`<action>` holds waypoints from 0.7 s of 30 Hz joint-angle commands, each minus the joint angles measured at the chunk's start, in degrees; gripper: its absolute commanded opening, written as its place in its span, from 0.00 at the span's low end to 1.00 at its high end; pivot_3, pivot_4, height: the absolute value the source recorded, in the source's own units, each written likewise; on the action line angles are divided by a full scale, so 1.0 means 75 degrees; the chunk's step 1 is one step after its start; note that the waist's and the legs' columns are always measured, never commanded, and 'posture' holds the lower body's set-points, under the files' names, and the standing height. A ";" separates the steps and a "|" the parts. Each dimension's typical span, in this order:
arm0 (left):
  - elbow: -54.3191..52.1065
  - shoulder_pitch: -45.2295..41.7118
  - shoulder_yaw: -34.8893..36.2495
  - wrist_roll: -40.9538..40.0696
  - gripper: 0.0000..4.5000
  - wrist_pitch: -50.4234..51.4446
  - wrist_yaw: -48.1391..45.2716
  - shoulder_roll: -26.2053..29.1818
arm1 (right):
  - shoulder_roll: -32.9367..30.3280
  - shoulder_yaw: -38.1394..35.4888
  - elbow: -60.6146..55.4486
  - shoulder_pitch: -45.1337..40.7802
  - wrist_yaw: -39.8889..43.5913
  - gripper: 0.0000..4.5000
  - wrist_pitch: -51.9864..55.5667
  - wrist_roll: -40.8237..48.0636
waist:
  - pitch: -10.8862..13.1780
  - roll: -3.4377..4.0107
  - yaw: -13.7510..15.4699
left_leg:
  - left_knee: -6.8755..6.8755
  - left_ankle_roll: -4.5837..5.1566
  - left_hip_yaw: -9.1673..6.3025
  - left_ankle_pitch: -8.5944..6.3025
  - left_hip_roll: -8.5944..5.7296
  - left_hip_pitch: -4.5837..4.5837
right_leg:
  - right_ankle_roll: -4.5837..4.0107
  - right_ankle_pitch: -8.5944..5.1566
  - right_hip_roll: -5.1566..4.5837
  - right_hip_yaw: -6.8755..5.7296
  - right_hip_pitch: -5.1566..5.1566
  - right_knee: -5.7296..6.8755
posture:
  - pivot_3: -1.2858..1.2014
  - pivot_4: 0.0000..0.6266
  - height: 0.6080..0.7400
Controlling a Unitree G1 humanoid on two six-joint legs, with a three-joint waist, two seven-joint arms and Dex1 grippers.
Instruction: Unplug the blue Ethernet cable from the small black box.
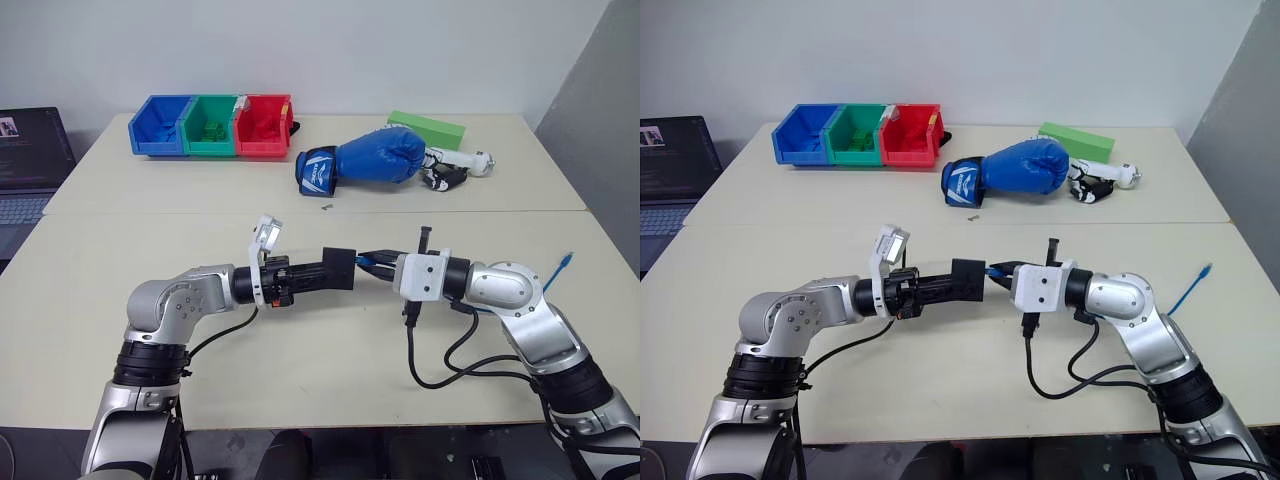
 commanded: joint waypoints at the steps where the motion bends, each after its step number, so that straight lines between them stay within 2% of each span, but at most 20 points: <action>1: 0.0073 -0.0223 -0.0080 0.0059 0.18 -0.0128 -0.0088 -0.0041 | 0.0050 0.0070 -0.0391 -0.0164 0.0036 0.04 -0.0428 0.0022 | 0.0000 0.0000 0.0000 | 0.0000 0.0000 -0.0001 0.0000 0.0001 0.0000 | 0.0000 0.0000 0.0000 -0.0001 0.0000 0.0000 | 0.52 0.24 1.00; 11: 0.0264 -0.0143 -0.0073 0.0137 0.18 -0.0147 -0.0336 0.0153 | -0.0190 0.0214 -0.0373 -0.0075 0.0256 0.04 -0.0906 -0.0190 | 0.0000 0.0000 0.0001 | 0.0000 -0.0001 -0.0001 0.0000 0.0000 0.0000 | 0.0000 0.0000 0.0000 0.0000 0.0000 0.0000 | 0.52 0.24 1.00; 12: 0.0285 -0.0146 -0.0078 0.0147 0.18 -0.0149 -0.0369 0.0182 | -0.0250 0.0209 -0.0362 -0.0061 0.0286 0.20 -0.0984 -0.0204 | 0.0000 0.0000 0.0001 | 0.0000 -0.0001 0.0000 0.0001 0.0000 0.0000 | 0.0000 0.0000 0.0000 0.0000 0.0000 -0.0001 | 0.52 0.24 1.00; 16: 0.0368 -0.0179 -0.0169 0.0260 0.18 -0.0245 -0.0570 0.0316 | -0.0423 0.0040 -0.0451 -0.0009 0.0516 0.38 -0.0704 0.0094 | 0.0000 0.0000 0.0000 | 0.0000 0.0000 -0.0001 0.0000 0.0001 0.0000 | -0.0001 0.0000 0.0001 -0.0001 -0.0001 -0.0001 | 0.52 0.24 1.00; 18: 0.0421 -0.0215 -0.0246 0.0356 0.18 -0.0341 -0.0729 0.0420 | -0.0619 -0.0137 -0.0795 0.0118 0.0951 0.49 0.0152 0.0798 | 0.0000 0.0000 0.0001 | 0.0000 0.0000 -0.0002 0.0000 0.0001 0.0000 | -0.0001 0.0000 0.0000 -0.0001 0.0001 -0.0003 | 0.52 0.24 1.00; 21: 0.0515 -0.0275 -0.0408 0.0598 0.18 -0.0673 -0.1116 0.0608 | -0.0674 -0.0664 -0.1580 0.0191 0.1128 0.63 0.2317 0.2527 | 0.0000 -0.0001 0.0006 | 0.0000 0.0000 -0.0009 0.0000 0.0001 -0.0003 | -0.0001 -0.0001 -0.0001 -0.0004 0.0003 -0.0006 | 0.52 0.24 1.00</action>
